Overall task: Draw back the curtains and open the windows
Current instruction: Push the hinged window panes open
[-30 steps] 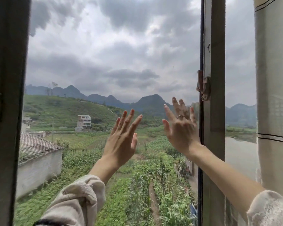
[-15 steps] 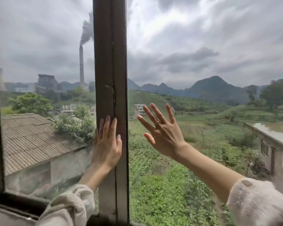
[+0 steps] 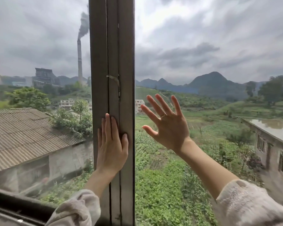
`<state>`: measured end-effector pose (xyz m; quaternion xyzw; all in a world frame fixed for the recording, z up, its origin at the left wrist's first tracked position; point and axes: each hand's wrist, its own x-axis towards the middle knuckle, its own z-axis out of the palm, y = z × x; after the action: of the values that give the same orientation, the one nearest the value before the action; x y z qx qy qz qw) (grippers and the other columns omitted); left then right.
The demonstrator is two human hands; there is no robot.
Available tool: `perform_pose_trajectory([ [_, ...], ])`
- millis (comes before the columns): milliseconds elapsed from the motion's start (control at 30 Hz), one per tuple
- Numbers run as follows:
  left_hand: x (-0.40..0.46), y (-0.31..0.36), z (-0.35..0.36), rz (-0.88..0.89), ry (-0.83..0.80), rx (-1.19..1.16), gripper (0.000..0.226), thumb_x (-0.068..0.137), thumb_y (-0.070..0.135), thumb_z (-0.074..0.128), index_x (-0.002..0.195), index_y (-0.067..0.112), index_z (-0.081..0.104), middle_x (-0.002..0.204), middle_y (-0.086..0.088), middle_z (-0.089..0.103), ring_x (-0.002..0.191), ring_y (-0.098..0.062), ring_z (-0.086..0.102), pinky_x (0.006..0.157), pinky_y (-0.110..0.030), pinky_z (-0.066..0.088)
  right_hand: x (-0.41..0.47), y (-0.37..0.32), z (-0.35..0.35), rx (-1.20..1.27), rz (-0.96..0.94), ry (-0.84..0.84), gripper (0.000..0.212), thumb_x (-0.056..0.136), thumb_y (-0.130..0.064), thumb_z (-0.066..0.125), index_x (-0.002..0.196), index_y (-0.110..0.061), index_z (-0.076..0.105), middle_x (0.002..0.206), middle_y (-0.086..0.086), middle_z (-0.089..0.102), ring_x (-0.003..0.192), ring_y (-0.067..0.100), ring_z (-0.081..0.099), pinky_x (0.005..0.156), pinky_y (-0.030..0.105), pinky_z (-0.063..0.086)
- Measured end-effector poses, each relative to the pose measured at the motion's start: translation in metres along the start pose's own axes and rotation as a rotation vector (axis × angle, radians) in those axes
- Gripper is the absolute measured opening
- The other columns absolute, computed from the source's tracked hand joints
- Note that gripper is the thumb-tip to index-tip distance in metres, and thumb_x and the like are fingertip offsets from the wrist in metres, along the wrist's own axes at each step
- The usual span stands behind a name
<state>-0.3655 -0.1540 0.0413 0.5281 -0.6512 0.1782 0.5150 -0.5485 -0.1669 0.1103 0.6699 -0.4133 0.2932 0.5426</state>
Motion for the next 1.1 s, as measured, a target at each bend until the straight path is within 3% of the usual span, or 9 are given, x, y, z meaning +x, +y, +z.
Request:
perform_pose_trajectory([
  [133, -0.006, 0.021, 0.004, 0.001, -0.054, -0.081, 0.064, 0.094, 0.031, 0.030, 0.145, 0.020, -0.007, 0.156, 0.002, -0.013, 0.143, -0.013, -0.013, 0.116, -0.041, -0.004, -0.015, 0.026, -0.006, -0.015, 0.002, -0.022, 0.064, 0.088, -0.064, 0.032, 0.143, -0.032, 0.029, 0.153, -0.001, 0.029, 0.141, 0.021, 0.027, 0.114, 0.050, 0.010],
  [300, -0.016, 0.076, 0.019, 0.019, -0.115, -0.368, 0.069, 0.094, 0.033, 0.034, 0.144, 0.025, -0.012, 0.157, 0.003, -0.006, 0.141, -0.007, 0.001, 0.115, -0.031, 0.010, -0.045, 0.079, -0.017, -0.045, 0.008, -0.072, 0.064, 0.088, -0.064, 0.028, 0.144, -0.033, 0.025, 0.154, -0.002, 0.023, 0.142, 0.021, 0.023, 0.114, 0.051, 0.010],
  [467, -0.026, 0.141, 0.039, -0.048, -0.185, -0.584, 0.071, 0.095, 0.034, 0.034, 0.142, 0.031, -0.019, 0.156, 0.007, -0.010, 0.133, 0.004, -0.005, 0.109, -0.027, 0.000, -0.077, 0.129, -0.044, -0.031, 0.057, -0.201, 0.060, 0.091, -0.056, 0.028, 0.145, -0.034, 0.012, 0.155, -0.004, 0.009, 0.143, 0.018, 0.006, 0.115, 0.052, -0.001],
  [567, -0.036, 0.179, 0.048, -0.052, -0.245, -0.650, 0.069, 0.096, 0.030, 0.034, 0.142, 0.030, -0.017, 0.156, 0.005, -0.009, 0.136, 0.000, -0.003, 0.108, -0.025, -0.001, -0.115, 0.161, -0.070, 0.041, 0.141, -0.255, 0.054, 0.093, -0.042, 0.040, 0.144, -0.028, 0.027, 0.156, 0.003, 0.016, 0.144, 0.025, 0.011, 0.115, 0.057, 0.000],
  [700, -0.046, 0.228, 0.060, -0.018, -0.307, -0.742, 0.069, 0.096, 0.020, 0.035, 0.142, 0.028, -0.016, 0.156, 0.003, -0.007, 0.125, 0.007, -0.001, 0.106, -0.021, -0.003, -0.172, 0.221, -0.107, -0.062, 0.287, -0.236, 0.054, 0.092, -0.033, 0.048, 0.142, -0.020, 0.034, 0.155, 0.011, 0.019, 0.143, 0.030, 0.015, 0.113, 0.059, 0.002],
  [833, -0.051, 0.268, 0.071, 0.012, -0.346, -0.825, 0.069, 0.096, 0.013, 0.036, 0.144, 0.022, -0.013, 0.157, 0.000, -0.008, 0.130, 0.005, -0.004, 0.106, -0.018, -0.002, -0.215, 0.273, -0.140, -0.052, 0.532, -0.157, 0.061, 0.093, -0.023, 0.046, 0.147, -0.017, 0.018, 0.155, 0.004, 0.004, 0.145, 0.025, 0.007, 0.117, 0.052, 0.002],
  [933, -0.059, 0.296, 0.080, 0.058, -0.391, -0.892, 0.072, 0.093, 0.003, 0.038, 0.144, 0.018, -0.011, 0.156, -0.004, -0.004, 0.141, -0.008, -0.003, 0.111, -0.021, 0.001, -0.244, 0.292, -0.150, 0.020, 0.714, -0.155, 0.058, 0.097, -0.018, 0.041, 0.147, -0.010, 0.013, 0.157, 0.006, 0.006, 0.145, 0.022, 0.007, 0.118, 0.048, 0.009],
  [1100, -0.071, 0.328, 0.095, 0.138, -0.517, -0.994, 0.073, 0.093, 0.001, 0.038, 0.142, 0.027, -0.010, 0.155, 0.001, 0.000, 0.137, 0.004, 0.006, 0.108, -0.012, 0.008, -0.260, 0.296, -0.138, 0.113, 0.699, -0.155, 0.056, 0.099, -0.021, 0.031, 0.147, -0.012, 0.004, 0.152, -0.004, -0.006, 0.144, 0.017, -0.001, 0.119, 0.045, 0.004],
])
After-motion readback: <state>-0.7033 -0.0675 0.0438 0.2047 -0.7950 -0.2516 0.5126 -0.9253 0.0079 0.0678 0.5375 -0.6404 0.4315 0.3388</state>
